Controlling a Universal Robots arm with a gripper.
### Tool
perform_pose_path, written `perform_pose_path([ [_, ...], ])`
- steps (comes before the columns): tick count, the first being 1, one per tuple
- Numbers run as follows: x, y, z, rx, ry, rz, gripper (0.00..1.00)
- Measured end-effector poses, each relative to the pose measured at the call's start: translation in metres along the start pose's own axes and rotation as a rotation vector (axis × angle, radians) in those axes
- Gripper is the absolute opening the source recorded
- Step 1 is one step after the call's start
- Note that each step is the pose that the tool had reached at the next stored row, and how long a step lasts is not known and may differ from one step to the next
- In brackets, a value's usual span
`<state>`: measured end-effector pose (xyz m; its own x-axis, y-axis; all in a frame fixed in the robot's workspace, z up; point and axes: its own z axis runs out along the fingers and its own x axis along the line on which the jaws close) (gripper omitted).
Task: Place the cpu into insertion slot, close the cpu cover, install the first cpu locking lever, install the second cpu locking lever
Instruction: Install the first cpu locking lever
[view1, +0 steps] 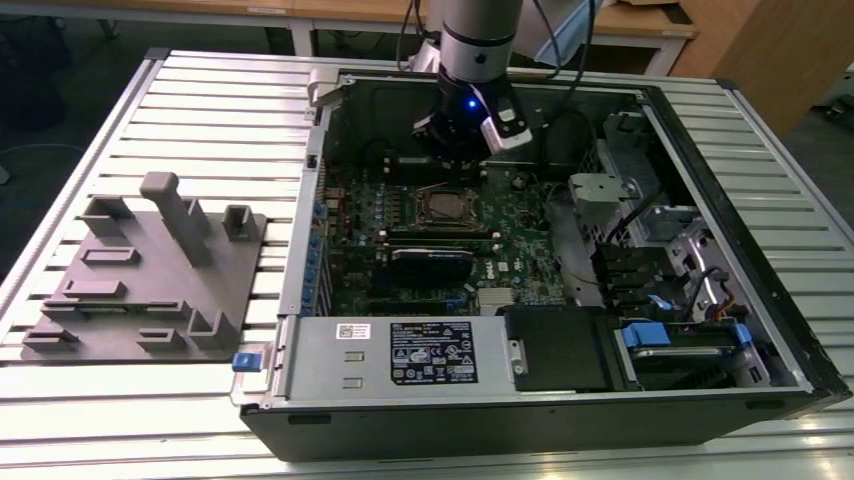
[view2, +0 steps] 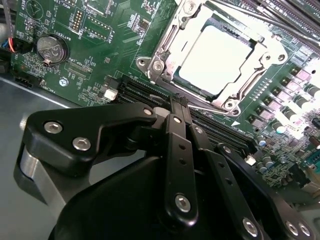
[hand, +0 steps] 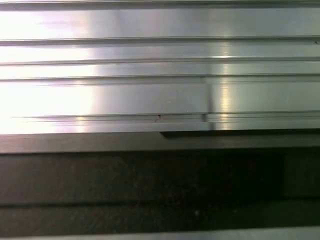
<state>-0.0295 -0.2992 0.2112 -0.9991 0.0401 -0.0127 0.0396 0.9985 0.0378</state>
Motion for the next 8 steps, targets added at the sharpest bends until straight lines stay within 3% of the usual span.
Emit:
perform_pose_path([
  [8,-0.0005,-0.0001,0.0035,0.0003,0.0,0.001,0.1],
])
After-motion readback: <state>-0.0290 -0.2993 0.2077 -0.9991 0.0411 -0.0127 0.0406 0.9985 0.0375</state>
